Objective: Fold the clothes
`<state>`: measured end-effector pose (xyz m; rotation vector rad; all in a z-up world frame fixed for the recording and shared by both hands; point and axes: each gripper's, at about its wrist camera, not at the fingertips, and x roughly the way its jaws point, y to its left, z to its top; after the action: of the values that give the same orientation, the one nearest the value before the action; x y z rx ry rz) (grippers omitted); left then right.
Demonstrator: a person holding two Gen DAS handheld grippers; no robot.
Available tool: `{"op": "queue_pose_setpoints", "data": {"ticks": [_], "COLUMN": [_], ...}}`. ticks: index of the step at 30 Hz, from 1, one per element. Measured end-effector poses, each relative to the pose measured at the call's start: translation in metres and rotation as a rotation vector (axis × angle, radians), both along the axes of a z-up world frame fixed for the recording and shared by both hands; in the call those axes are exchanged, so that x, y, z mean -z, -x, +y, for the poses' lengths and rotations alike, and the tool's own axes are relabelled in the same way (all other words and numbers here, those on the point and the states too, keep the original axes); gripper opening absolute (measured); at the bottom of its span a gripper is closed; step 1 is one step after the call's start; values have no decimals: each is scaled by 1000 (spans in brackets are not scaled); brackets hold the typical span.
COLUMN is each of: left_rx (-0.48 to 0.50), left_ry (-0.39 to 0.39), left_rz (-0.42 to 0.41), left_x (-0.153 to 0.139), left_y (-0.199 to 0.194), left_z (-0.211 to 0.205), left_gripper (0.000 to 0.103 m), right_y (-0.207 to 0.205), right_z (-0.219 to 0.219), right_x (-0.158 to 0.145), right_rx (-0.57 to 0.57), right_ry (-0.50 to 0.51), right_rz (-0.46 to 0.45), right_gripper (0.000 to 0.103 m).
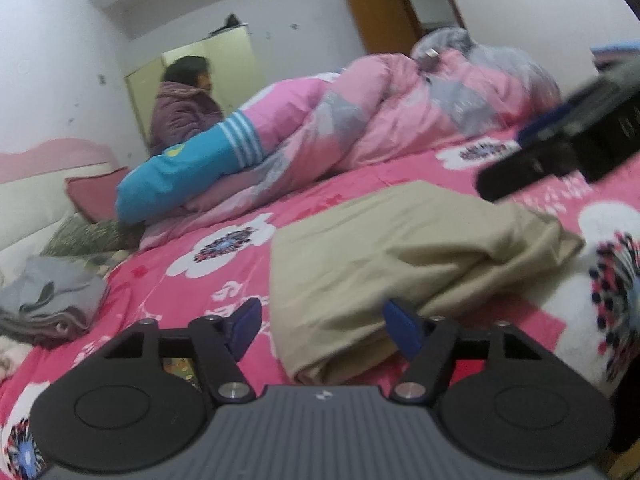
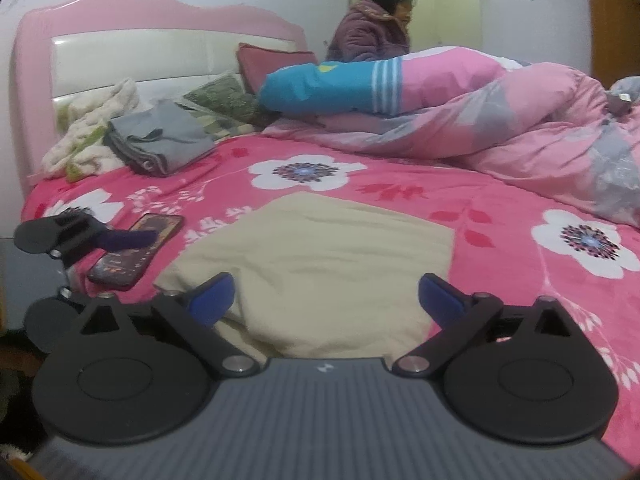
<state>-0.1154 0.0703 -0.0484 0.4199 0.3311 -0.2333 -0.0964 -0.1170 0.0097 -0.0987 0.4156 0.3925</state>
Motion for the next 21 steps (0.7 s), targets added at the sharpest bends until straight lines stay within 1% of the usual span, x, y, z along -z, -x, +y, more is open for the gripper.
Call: {"op": "queue_pose_setpoints", "data": {"ticks": [2,4,5,10,13,16,21], "left_rx": [18,23,19,9,13,19,23], "left_ry": [-32,-49,-48,-8,-4,-8,59], "left_rz": [3,4,5,-8,-14,-21,3], "left_x": [5,8,8,4,1,0,-4], "left_y": [0,-1,-2,-8,-12,-14,-22], "left_z": [-3,-4,-5,-1,-1,-2,2], "left_gripper": [69,69,69,69,69,67,59], "right_y": [-1,-4,-6,-17,-19,-20,-19], "right_z": [4,6,8,11,12,12,10], "right_x": [0,1,3,14,18,18,13], "right_rx": [-20,-28,-30,-31,-48,-65,-100], "right_ry": [6,14,16,22,22,25,24], "right_rz": [6,22,33,106,128,132,116], "right_gripper": [85,75,73,55,49,46,46]}}
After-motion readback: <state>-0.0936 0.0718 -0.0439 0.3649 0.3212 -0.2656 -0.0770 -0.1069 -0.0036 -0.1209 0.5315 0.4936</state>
